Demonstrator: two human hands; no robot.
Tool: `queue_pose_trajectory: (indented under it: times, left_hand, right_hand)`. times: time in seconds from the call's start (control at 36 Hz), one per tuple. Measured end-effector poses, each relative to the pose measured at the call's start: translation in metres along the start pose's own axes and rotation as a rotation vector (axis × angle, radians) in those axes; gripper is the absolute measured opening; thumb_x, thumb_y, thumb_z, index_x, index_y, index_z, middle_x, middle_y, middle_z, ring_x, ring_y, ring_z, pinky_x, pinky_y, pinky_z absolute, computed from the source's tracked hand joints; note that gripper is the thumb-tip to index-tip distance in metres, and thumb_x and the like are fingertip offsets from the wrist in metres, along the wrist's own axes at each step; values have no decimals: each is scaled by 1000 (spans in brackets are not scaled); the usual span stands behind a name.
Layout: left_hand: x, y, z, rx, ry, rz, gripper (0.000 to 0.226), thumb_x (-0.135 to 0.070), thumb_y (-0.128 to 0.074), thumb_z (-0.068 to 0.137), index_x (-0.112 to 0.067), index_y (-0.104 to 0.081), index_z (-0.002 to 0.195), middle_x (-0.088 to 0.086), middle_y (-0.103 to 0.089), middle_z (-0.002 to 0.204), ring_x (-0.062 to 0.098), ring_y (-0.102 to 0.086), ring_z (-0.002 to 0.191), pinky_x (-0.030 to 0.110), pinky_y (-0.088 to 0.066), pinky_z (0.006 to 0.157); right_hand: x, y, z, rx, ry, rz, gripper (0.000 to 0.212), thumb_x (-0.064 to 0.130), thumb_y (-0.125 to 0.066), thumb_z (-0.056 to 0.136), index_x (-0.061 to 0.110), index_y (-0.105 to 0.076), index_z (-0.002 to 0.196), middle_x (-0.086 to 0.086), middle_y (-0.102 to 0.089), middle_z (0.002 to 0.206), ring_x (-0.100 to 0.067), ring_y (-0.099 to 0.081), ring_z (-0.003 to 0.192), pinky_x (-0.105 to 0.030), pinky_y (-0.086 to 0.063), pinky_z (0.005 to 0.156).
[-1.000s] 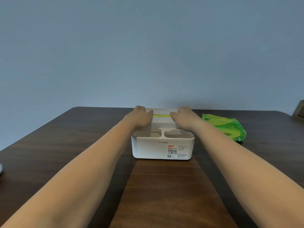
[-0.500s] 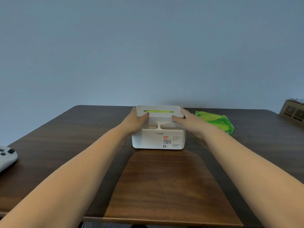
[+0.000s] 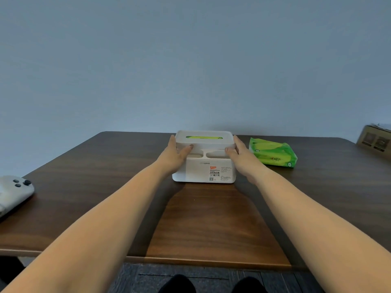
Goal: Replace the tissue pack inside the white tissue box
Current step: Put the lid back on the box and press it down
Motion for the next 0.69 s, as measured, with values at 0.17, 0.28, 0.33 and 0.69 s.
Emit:
queue_pose_trajectory:
  times: [0.17, 0.28, 0.33, 0.69]
  left_hand:
    - [8, 3, -13, 43, 38, -12, 93, -68, -59, 73, -18, -27, 145, -1, -49, 140, 25, -51, 125, 37, -43, 102]
    - [11, 4, -21, 57, -21, 17, 85, -50, -71, 77, -20, -29, 145, -4, -51, 137, 18, -50, 124, 29, -40, 98]
    - [11, 5, -26, 62, -40, 20, 79, -43, -73, 78, -20, -32, 142, -8, -53, 127, 14, -52, 115, 27, -40, 93]
    - [4, -17, -13, 39, -70, 39, 69, -33, -73, 81, -19, -37, 138, 0, -56, 133, 21, -55, 120, 29, -43, 91]
  right_hand:
    - [-1, 3, -12, 17, -6, 144, 84, 46, -56, 90, 16, -9, 154, 2, -29, 157, -17, -31, 142, -28, -28, 108]
    - [-6, 2, -20, 70, 7, 84, 56, 35, -73, 81, 15, -52, 129, 0, -64, 127, -15, -61, 113, -29, -48, 93]
    - [-7, 0, -23, 114, 38, 98, 41, 24, -76, 79, 21, -60, 117, 0, -69, 118, -12, -66, 104, -29, -51, 92]
    - [-28, 23, -21, -76, 25, -2, 44, 20, -75, 79, 14, -61, 120, -3, -68, 117, -20, -64, 107, -36, -52, 93]
Point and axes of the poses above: each hand's wrist, its own z-axis towards the middle knuckle, its own y-axis out of the back of the hand, x = y × z, the point moved 5 cm from there along z, towards the middle knuckle
